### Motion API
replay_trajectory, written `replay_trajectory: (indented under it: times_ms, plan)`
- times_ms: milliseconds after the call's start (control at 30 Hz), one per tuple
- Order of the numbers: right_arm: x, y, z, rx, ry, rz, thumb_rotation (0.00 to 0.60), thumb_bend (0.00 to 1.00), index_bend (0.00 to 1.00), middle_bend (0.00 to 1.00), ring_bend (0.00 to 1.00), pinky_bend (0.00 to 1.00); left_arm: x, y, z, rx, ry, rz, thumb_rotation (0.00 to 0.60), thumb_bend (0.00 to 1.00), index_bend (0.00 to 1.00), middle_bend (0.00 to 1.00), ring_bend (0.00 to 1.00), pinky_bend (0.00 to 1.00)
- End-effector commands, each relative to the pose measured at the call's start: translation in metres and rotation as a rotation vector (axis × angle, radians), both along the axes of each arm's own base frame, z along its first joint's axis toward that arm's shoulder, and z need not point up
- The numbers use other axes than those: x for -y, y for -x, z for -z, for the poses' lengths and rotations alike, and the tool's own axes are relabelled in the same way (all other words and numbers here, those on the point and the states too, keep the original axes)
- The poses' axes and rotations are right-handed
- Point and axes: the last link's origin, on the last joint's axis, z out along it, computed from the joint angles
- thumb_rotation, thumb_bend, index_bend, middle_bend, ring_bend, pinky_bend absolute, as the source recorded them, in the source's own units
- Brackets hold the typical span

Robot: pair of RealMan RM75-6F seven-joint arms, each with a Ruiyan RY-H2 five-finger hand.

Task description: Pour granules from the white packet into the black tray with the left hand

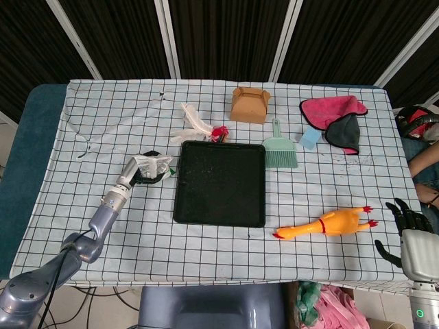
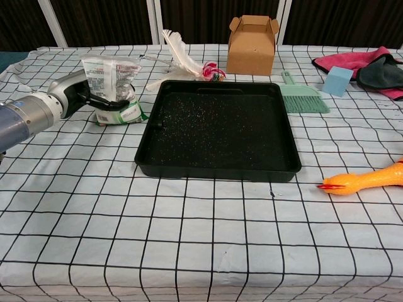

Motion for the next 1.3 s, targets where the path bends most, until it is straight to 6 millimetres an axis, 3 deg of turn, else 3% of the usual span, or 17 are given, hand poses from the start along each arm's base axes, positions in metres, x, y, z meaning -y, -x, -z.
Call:
replay_trajectory:
  times_ms: [33, 1100, 1300]
  plan:
    - [0.0, 0.0002, 0.0, 0.002, 0.0, 0.001, 0.6, 0.2, 0.15, 0.08, 0.17, 0.17, 0.0004, -0.0022, 0.0002, 0.003, 0.0, 0.009, 0.6, 0.34, 0.4, 0.4, 0.33, 0.38]
    - [-0.0004, -0.0005, -0.0003, 0.017, 0.007, 0.007, 0.6, 0.21, 0.15, 0.08, 0.17, 0.17, 0.0044, 0.0018, 0.006, 0.002, 0.011, 0.009, 0.6, 0.34, 0.4, 0.4, 0.33, 0.4]
    - [-0.0005, -0.0007, -0.0001, 0.019, 0.006, 0.006, 0.6, 0.21, 0.15, 0.08, 0.17, 0.17, 0.0043, 0.0013, 0.0053, -0.019, 0.005, 0.028, 0.6, 0.45, 0.42, 0.45, 0.39, 0.51]
